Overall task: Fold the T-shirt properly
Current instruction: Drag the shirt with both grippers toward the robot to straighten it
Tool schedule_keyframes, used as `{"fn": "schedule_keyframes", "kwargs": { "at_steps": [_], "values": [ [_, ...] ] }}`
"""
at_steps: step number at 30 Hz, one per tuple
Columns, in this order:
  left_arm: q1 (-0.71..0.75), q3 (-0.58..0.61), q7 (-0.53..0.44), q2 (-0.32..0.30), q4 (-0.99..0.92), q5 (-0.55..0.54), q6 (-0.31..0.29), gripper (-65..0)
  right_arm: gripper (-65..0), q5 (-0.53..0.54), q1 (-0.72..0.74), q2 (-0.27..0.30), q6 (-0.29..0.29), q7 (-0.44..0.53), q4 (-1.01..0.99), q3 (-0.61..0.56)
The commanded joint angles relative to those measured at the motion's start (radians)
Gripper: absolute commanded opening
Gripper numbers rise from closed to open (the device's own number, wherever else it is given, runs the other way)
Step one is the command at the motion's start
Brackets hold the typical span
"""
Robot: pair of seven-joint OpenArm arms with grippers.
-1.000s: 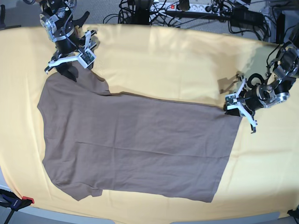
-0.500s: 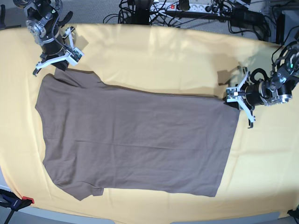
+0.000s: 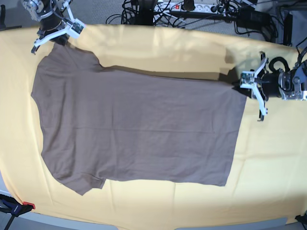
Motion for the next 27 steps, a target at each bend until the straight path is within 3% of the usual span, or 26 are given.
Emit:
{"fn": "schedule_keyframes", "kwargs": {
  "at_steps": [1, 8, 16, 27],
  "values": [
    [0.008, -0.013, -0.011, -0.037, 0.025, -0.009, 0.001, -65.0, -65.0, -0.03, -0.026, 0.014, -0.011, -0.006, 0.025, 0.007],
    [0.164, -0.013, -0.008, -0.121, 0.131, 0.048, 0.001, -65.0, -65.0, -0.114, -0.188, 0.014, -0.047, -0.038, 0.073, 0.007],
    [0.237, -0.013, -0.008, -0.175, 0.207, 0.069, 0.001, -65.0, -65.0, -0.169, -0.349, 0.014, -0.085, -0.082, 0.073, 0.007],
    [0.242, -0.014, -0.003, -0.179, 0.276, 0.069, 0.001, -65.0, -65.0, -0.261, -0.318, 0.014, -0.145, 0.065, 0.073, 0.007]
  ]
}}
